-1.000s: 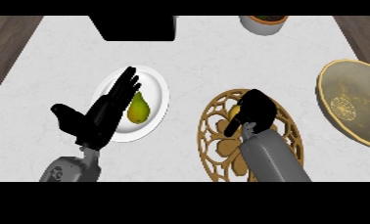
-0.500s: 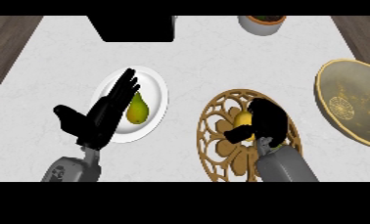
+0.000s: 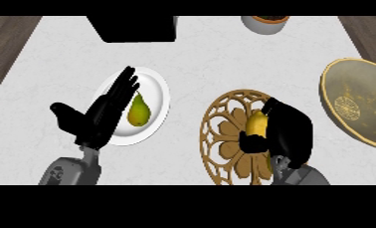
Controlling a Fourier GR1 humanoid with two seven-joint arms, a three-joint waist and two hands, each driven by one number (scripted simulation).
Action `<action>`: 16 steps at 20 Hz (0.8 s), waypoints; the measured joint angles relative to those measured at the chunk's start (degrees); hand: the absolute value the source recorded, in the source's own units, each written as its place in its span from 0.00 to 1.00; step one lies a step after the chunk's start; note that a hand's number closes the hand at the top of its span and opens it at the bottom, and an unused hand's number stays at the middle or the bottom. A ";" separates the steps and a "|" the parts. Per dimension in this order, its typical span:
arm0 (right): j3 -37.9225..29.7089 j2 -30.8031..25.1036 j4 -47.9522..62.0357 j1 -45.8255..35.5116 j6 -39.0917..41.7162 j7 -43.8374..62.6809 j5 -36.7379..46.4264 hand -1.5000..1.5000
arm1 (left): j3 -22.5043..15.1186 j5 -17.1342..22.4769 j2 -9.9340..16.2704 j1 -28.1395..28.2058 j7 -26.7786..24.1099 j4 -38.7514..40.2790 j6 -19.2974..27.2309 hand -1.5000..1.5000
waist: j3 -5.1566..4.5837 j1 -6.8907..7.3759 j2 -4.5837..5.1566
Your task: Pick the lemon from the placemat and place it in the bowl
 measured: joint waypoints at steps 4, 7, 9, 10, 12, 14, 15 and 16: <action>1.59 0.57 -9.92 -0.57 2.78 1.88 5.81 1.00 | -0.13 -0.15 -0.27 0.69 0.34 -0.37 -0.21 0.50 | -0.01 -0.04 -0.06; 0.48 0.88 -15.45 -3.68 6.92 2.05 8.93 1.00 | -0.11 -0.36 -0.47 0.79 0.39 -0.62 -0.30 0.50 | -0.02 0.07 -0.05; -0.06 1.57 -18.97 -5.17 10.04 1.97 10.88 1.00 | 0.10 -0.33 -0.25 0.79 0.91 -1.20 -0.41 0.50 | -0.04 0.09 -0.08; -0.95 1.77 -20.13 -6.23 11.48 1.64 11.59 1.00 | 0.50 -0.08 0.02 0.46 1.22 -1.06 -0.71 0.50 | -0.04 0.10 -0.05; -3.14 2.12 -22.31 -7.92 14.00 0.55 12.45 1.00 | 0.24 -0.50 -0.40 0.73 1.22 -1.44 -0.41 0.50 | -0.03 0.18 -0.02; -6.02 2.21 -24.30 -8.86 16.12 -0.78 12.70 1.00 | 0.62 -0.38 -0.28 0.89 0.72 -0.89 -1.08 0.50 | -0.02 0.17 0.04; -7.56 2.30 -24.34 -9.86 17.05 -1.43 12.82 1.00 | 0.36 -0.67 -0.69 0.75 0.85 -0.70 -0.87 0.50 | -0.01 0.22 0.08; -9.35 1.95 -24.85 -10.20 17.92 -2.23 12.70 1.00 | 0.54 -0.66 -0.62 0.72 1.16 -1.24 -0.85 0.50 | 0.00 0.26 0.10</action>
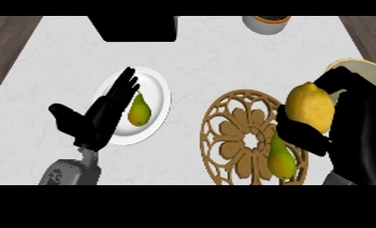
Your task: Pick the lemon from the placemat and place it in the bowl
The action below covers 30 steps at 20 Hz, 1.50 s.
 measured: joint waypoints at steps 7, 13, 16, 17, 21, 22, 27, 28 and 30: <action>-12.94 -2.43 2.34 -4.15 2.99 -4.12 -1.74 1.00 | -0.27 -0.49 -0.44 1.33 0.32 -1.57 -0.90 0.50 | 0.06 0.32 0.13; -24.99 -6.91 11.25 -6.68 -2.80 -10.25 -6.85 1.00 | -0.16 -1.79 -1.65 1.34 -0.42 -0.78 -0.78 0.50 | 0.10 0.41 0.25; -28.92 -9.30 17.41 -6.17 -8.14 -14.42 -8.58 1.00 | 0.18 -2.15 -2.05 0.91 -1.23 0.14 -1.31 0.50 | 0.09 0.43 0.29; -29.86 -10.15 19.49 -5.84 -9.65 -15.84 -8.95 1.00 | -0.25 -2.52 -2.23 1.57 -1.03 -0.66 -1.20 0.50 | 0.10 0.49 0.29; -33.16 -13.96 30.88 -6.19 -16.87 -21.57 -9.29 1.00 | 0.20 -2.47 -2.47 1.01 0.01 -1.14 -1.35 0.50 | 0.11 0.68 0.37; -33.98 -15.20 33.25 -5.91 -18.10 -23.08 -9.38 1.00 | 0.71 -2.16 -2.24 1.07 -0.13 -0.93 -1.75 0.50 | 0.11 0.68 0.38; -36.55 -19.72 49.90 -8.23 -24.89 -28.37 -8.50 1.00 | 1.51 -2.09 -2.01 -0.32 0.51 -0.10 -2.53 0.50 | 0.14 1.20 0.56; -36.94 -20.45 53.16 -9.08 -24.58 -28.52 -8.43 1.00 | 1.65 -1.94 -2.00 -0.34 0.47 -0.13 -2.70 0.50 | 0.13 1.37 0.60; -38.77 -20.90 58.57 -10.16 -25.34 -28.34 -9.33 0.00 | 1.30 -2.38 -2.54 -0.38 0.45 -0.28 -2.34 0.50 | 0.14 1.38 0.61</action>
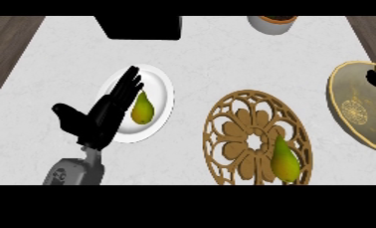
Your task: Pick the lemon from the placemat and place it in the bowl
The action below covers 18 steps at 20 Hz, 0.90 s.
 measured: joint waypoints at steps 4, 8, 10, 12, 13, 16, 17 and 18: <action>-4.15 -1.70 11.06 -2.99 -4.39 -2.17 -2.90 0.00 | 0.24 0.08 0.17 0.57 -0.15 -0.02 -0.75 0.50 | 0.04 0.09 0.03; -7.58 -2.51 19.09 -5.57 -10.39 -8.51 -7.40 0.00 | -0.72 -1.32 -1.20 0.43 -0.24 0.36 0.33 0.50 | 0.06 0.07 0.04; -9.94 -2.46 20.35 -5.92 -13.17 -11.97 -10.66 0.00 | -0.05 -0.88 -0.76 0.67 -0.48 0.50 -0.21 0.50 | 0.08 -0.04 0.01; -12.65 -0.97 19.26 -6.07 -16.68 -15.35 -14.70 0.00 | -0.11 -1.12 -0.99 1.31 -1.22 0.91 -0.17 0.50 | 0.10 -0.47 -0.13; -14.12 -0.49 18.33 -6.36 -18.41 -17.46 -16.94 0.00 | 0.01 -1.05 -0.95 1.49 -1.36 0.83 -0.21 0.50 | 0.13 -0.65 -0.22; -17.93 1.48 14.27 -6.33 -22.29 -24.53 -23.97 0.00 | 0.64 -0.65 -0.80 1.29 -0.65 0.45 0.01 0.50 | 0.14 -1.47 -0.58; -18.77 2.79 12.30 -5.95 -22.87 -26.66 -26.33 0.00 | 0.74 -0.76 -0.75 1.52 -0.61 0.23 0.22 0.50 | 0.11 -1.76 -0.76; -19.29 4.06 9.91 -5.50 -22.84 -28.50 -28.57 0.00 | 1.12 -0.71 -0.61 1.41 -0.42 0.24 0.40 0.50 | 0.08 -2.12 -0.90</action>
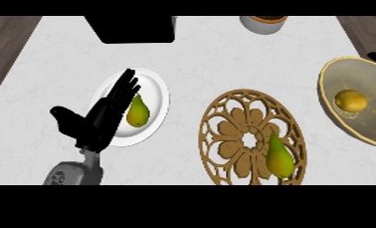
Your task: Pick the lemon from the placemat and place it in the bowl
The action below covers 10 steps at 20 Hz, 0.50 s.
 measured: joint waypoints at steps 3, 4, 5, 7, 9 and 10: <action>-0.94 3.92 -8.78 3.19 1.44 -4.40 -6.09 0.00 | 0.24 0.07 0.45 1.15 0.62 -1.22 0.14 0.50 | -0.10 -0.81 -0.44; -1.05 5.59 -12.19 4.76 2.09 -5.39 -7.89 0.00 | 0.69 0.44 0.82 1.23 0.81 -1.35 -0.13 0.50 | -0.14 -1.12 -0.53; -1.08 7.17 -15.80 6.65 2.89 -6.20 -9.54 0.00 | 0.67 0.47 0.78 1.77 1.12 -1.91 0.09 0.50 | -0.16 -1.26 -0.59; -0.51 10.78 -23.63 10.48 4.58 -6.76 -12.07 0.00 | 0.86 0.36 0.94 2.48 0.63 -1.84 -0.01 0.50 | -0.22 -1.85 -0.74; 0.03 14.91 -31.44 14.59 5.76 -7.78 -14.68 0.00 | 1.22 0.16 0.97 2.20 0.54 -1.60 0.29 0.50 | -0.25 -2.43 -0.81; 0.52 16.68 -35.40 17.08 6.43 -8.21 -15.82 0.00 | 1.18 0.14 0.79 2.11 0.81 -1.80 0.54 0.50 | -0.26 -2.59 -0.84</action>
